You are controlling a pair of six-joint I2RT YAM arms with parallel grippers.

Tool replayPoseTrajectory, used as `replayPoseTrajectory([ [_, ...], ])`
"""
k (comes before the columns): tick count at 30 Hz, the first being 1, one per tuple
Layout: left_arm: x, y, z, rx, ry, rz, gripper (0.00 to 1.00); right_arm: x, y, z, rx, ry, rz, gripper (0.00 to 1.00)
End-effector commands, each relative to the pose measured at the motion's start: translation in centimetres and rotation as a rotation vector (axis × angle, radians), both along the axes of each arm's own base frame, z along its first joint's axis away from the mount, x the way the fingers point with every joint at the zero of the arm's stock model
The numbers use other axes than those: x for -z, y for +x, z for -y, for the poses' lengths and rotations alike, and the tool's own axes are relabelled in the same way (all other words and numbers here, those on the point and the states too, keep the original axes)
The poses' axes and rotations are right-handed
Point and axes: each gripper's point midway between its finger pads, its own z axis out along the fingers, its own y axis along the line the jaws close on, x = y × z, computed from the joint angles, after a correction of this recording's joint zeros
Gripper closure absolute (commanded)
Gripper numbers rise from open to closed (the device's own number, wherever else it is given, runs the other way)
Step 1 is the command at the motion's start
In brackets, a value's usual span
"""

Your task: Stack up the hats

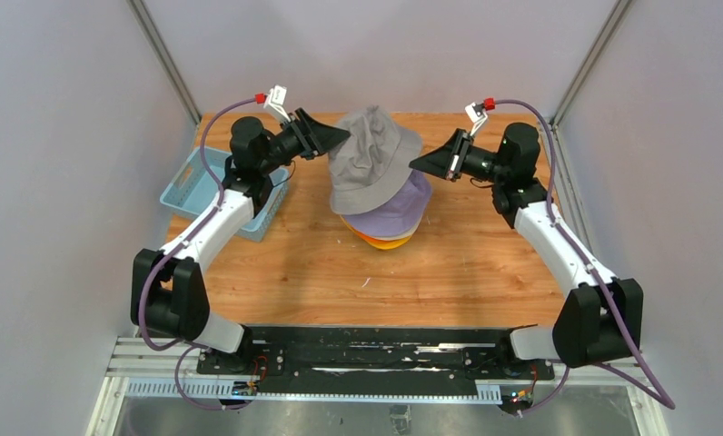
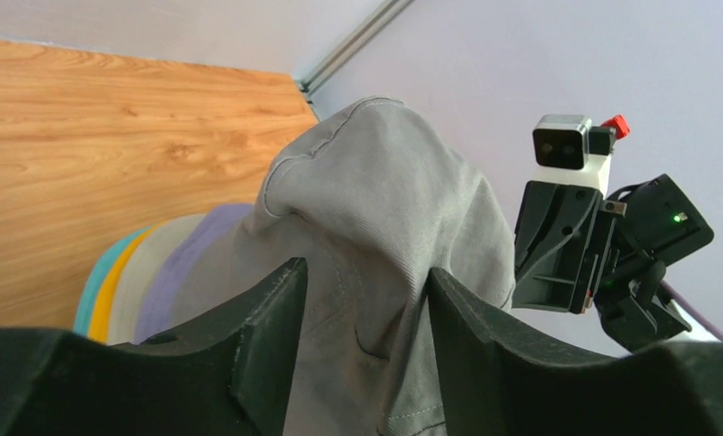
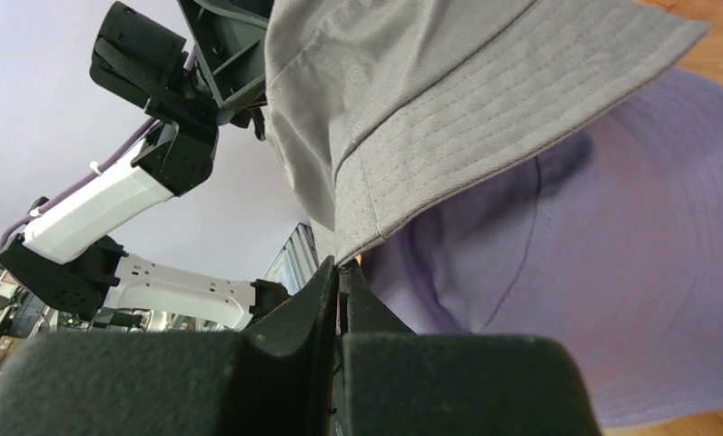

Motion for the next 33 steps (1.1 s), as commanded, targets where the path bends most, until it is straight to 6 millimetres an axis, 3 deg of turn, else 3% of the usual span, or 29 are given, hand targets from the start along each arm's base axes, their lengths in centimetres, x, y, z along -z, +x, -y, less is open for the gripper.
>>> replayPoseTrajectory([
  [1,-1.6,-0.6,0.2,-0.003,0.014,0.046,0.41,0.9,-0.6,1.6,0.013,-0.023,0.001,1.00],
  [9,-1.0,-0.5,-1.3,-0.085,0.126,0.037,0.34,3.8,0.1,4.7,0.088,-0.039,-0.061,0.99],
  [18,0.8,-0.5,-2.6,-0.152,0.202,-0.007,0.32,6.6,-0.8,6.3,0.122,-0.071,-0.120,1.00],
  [23,1.6,-0.5,-2.8,-0.161,0.212,-0.021,0.32,9.7,-0.6,7.8,0.168,-0.120,-0.186,0.99],
  [33,4.6,-0.2,-3.3,-0.188,0.249,-0.067,0.31,14.2,1.1,7.7,0.139,-0.152,-0.282,0.99],
])
